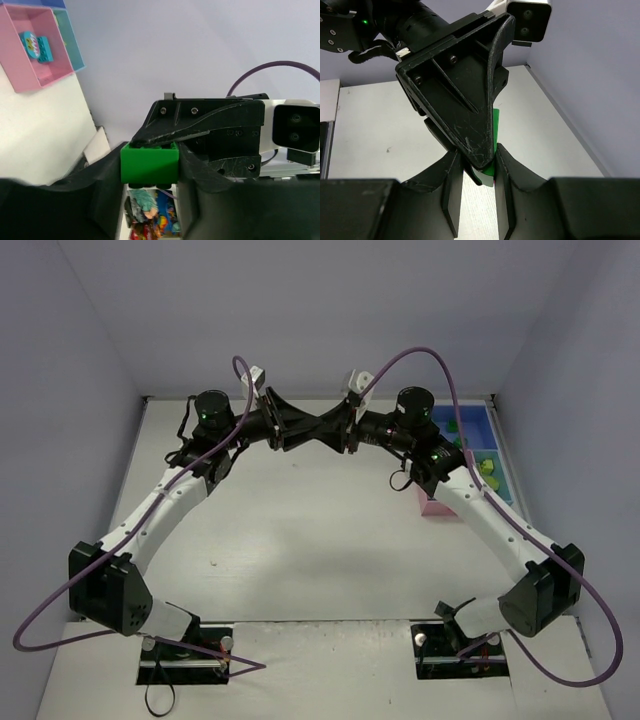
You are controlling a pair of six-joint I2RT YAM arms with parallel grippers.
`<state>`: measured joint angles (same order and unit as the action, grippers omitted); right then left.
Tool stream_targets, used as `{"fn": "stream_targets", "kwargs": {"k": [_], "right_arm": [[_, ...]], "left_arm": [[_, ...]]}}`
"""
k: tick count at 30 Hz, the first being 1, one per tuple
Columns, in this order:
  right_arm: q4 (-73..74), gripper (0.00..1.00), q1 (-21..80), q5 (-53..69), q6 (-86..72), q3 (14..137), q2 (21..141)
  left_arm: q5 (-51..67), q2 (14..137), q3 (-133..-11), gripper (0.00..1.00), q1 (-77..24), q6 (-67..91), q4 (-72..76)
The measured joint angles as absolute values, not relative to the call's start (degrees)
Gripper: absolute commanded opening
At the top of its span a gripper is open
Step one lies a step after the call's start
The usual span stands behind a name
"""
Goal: Sort the legos into containers by color
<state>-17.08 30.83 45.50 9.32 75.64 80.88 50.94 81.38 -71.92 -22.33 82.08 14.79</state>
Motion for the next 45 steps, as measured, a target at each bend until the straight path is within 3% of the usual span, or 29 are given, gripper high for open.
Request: {"fn": "stream_targets", "kwargs": {"k": [1,4,10,15,25,26,27,29,30,33,38,45], "right_arm": [[-17.1,0.0,30.8,45.3,9.4,75.2,80.6],[-16.7,0.0,30.2,43.2,9.7,73.6,80.0],[-15.8,0.0,23.2,39.1,9.5,68.2,79.9],[-15.3,0.0,15.1,30.9,8.1,65.6,81.9],[-14.7,0.02,-0.1,12.8,0.8,76.6,103.6],[-14.7,0.07,-1.1,11.8,-0.1,78.1,105.9],[-14.4,0.26,-2.0,10.8,-0.8,79.5,107.8],[-13.6,0.44,-3.2,9.3,-2.2,82.2,111.4],[-13.1,0.63,-3.6,8.6,-2.8,83.5,113.0],[-10.9,0.81,-4.8,6.7,-3.5,87.7,117.2],[-7.9,0.99,-4.9,6.2,-3.5,88.9,118.1],[-4.8,1.0,-4.8,7.1,-3.4,82.7,102.9]], "left_arm": [[51.1,81.5,-71.9,0.48,-22.3,82.1,14.8],[51.9,81.7,-71.9,0.68,-21.9,81.0,14.8],[51.5,81.6,-72.2,0.72,-18.2,74.5,9.8],[44.1,80.6,-74.9,0.72,-14.2,60.5,-5.6],[21.2,72.6,-75.7,0.73,-13.9,36.0,-29.9],[19.5,71.7,-75.2,0.73,-13.9,34.8,-30.8],[17.8,70.5,-74.6,0.73,-13.9,33.6,-32.0],[15.1,68.6,-73.6,0.73,-13.9,31.9,-33.9],[14.1,67.9,-73.1,0.73,-13.9,31.3,-34.6],[11.4,66.2,-72.0,0.73,-13.9,29.8,-36.5],[8.3,64.0,-70.5,0.73,-13.9,28.3,-38.2],[5.6,61.7,-70.4,0.73,-13.9,26.9,-39.9]]}}
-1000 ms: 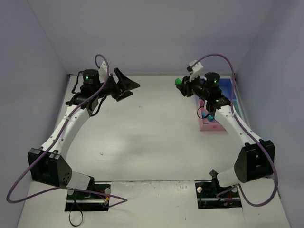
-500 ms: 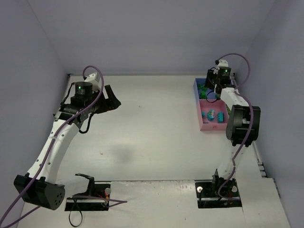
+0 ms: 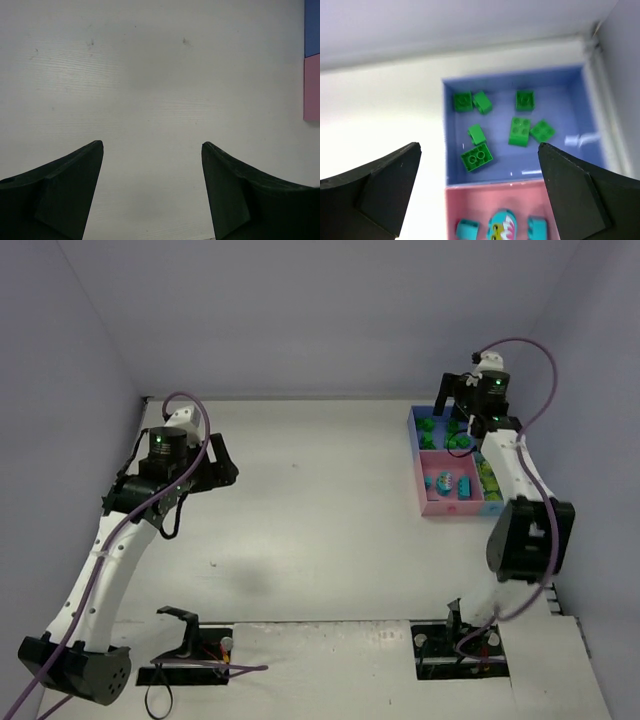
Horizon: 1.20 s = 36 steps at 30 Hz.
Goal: Sort the legos into containers by color
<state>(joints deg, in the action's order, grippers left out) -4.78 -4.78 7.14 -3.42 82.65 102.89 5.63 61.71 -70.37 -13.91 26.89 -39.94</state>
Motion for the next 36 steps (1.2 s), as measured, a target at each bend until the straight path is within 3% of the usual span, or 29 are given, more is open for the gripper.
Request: {"fn": "stream_targets", "kwargs": {"k": [8,14,20,28,36], "right_arm": [[-2.0,1.0,-4.8,9.8,-4.2,78.0,73.3],[2.7,1.0,-4.7,12.5,-5.5,68.6,57.7],[9.5,1.0,-1.9,8.8,-7.4,61.6,46.8],[13.6,1.0,4.5,2.9,-8.6,57.6,33.0],[16.6,1.0,7.8,0.0,-9.0,55.7,29.6]], "left_arm": [[2.6,59.7,-72.3,0.73,-13.9,25.4,-43.3],[0.2,56.1,-74.7,0.73,-13.9,24.1,-45.7],[-1.1,50.6,-73.1,0.73,-13.9,24.1,-46.6],[-7.5,38.9,-61.8,0.73,-14.1,24.5,-44.6],[-10.6,35.3,-60.9,0.73,-14.1,24.7,-44.8]]}}
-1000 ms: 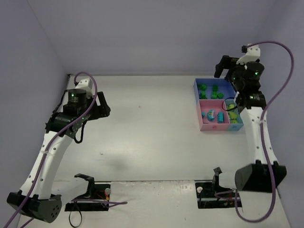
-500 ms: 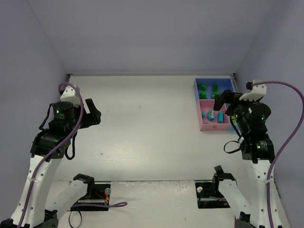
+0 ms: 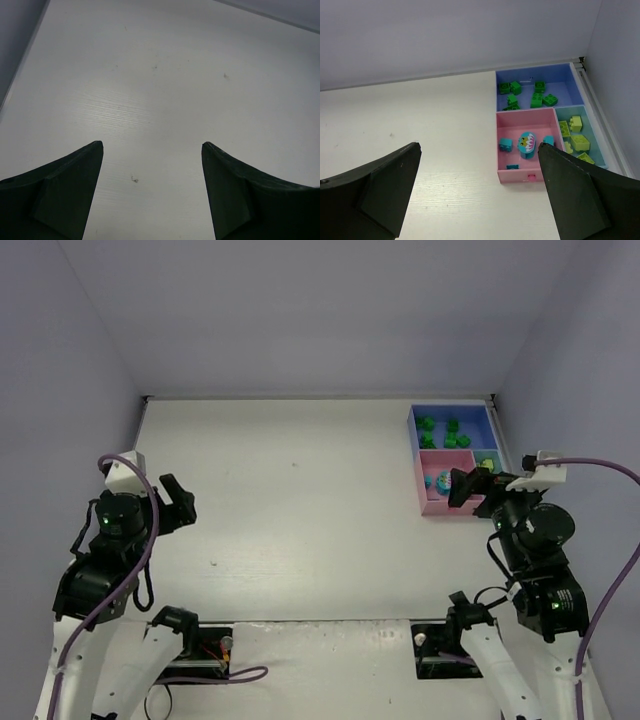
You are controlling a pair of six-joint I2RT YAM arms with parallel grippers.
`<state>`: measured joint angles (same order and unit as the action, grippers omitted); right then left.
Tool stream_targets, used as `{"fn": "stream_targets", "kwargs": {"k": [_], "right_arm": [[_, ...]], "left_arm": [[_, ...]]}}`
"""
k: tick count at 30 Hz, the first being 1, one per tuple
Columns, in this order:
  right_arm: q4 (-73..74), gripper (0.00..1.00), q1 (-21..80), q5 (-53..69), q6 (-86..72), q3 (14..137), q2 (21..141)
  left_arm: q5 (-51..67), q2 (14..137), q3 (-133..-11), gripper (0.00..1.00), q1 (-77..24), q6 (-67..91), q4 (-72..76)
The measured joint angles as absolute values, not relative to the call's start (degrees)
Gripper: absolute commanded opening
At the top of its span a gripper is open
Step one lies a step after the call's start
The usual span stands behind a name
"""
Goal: Sort the legos into containers by color
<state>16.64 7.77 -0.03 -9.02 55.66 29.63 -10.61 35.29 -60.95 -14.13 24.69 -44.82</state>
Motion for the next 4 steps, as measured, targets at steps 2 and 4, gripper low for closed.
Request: {"fn": "stream_targets", "kwargs": {"k": [2,4], "right_arm": [[17.2,1.0,8.4,-0.7,-9.0,55.2,29.1],[17.5,1.0,9.1,-1.2,-9.0,54.8,28.3]], "left_arm": [[-10.6,35.6,-60.8,0.73,-14.1,24.7,-45.0],[-10.5,35.6,-60.3,0.72,-14.1,24.7,-45.0]]}}
